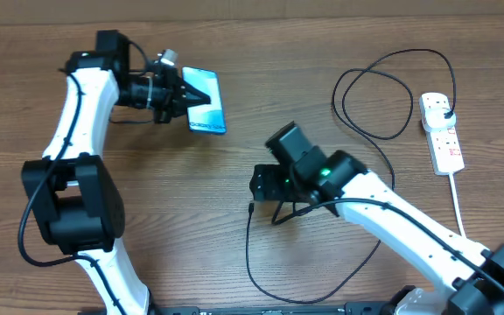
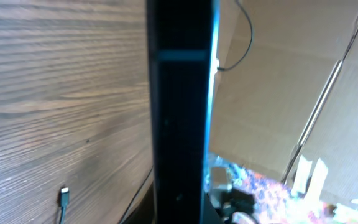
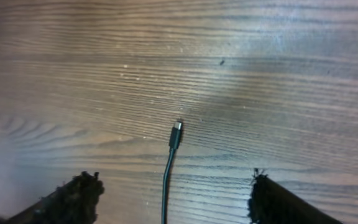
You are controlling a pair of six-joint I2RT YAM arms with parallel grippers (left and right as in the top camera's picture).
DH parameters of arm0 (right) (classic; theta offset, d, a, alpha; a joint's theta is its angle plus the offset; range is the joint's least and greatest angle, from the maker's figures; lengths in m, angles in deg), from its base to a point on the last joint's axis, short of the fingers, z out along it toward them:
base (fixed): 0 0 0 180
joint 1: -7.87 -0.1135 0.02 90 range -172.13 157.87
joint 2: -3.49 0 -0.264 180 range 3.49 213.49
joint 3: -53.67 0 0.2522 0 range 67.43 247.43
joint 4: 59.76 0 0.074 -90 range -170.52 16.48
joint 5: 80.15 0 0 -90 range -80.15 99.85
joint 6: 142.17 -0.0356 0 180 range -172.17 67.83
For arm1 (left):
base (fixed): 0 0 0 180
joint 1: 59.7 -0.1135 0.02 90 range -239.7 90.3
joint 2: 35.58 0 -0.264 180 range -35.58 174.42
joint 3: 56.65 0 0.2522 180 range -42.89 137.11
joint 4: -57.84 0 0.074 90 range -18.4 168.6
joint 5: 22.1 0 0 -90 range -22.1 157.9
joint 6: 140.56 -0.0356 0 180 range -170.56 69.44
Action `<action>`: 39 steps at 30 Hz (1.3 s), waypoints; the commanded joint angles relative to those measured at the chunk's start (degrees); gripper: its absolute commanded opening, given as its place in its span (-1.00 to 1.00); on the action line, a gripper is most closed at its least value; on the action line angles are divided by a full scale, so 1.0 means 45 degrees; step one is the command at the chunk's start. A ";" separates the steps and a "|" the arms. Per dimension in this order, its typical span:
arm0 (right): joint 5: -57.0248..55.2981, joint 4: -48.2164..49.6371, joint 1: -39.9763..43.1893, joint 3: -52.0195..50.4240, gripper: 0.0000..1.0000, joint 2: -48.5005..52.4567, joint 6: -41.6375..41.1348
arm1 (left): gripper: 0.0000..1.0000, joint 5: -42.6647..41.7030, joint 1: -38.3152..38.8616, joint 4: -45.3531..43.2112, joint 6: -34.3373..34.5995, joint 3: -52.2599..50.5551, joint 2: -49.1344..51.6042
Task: Plug charger to phone and switch on socket
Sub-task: 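Move the right gripper down toward the black cable's USB-C plug, then grasp the USB-C plug with the right gripper and lift it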
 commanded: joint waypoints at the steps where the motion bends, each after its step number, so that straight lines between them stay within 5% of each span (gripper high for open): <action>1: -0.1486 0.0063 -0.0797 0.0199 0.43 0.0549 -0.1277 | -0.92 -0.0704 -0.0175 0.0087 -0.0442 0.0330 -0.0408; 8: -0.2215 0.0053 -0.2322 0.0199 0.09 0.1749 -0.2934 | -0.91 -0.0661 -0.0185 0.0447 -0.1064 0.0330 -0.0408; 39: -0.2997 0.1195 -0.3560 -0.0092 -0.31 0.4119 -0.5008 | -0.92 -0.0384 -0.0185 0.0743 -0.1146 0.0330 -0.0408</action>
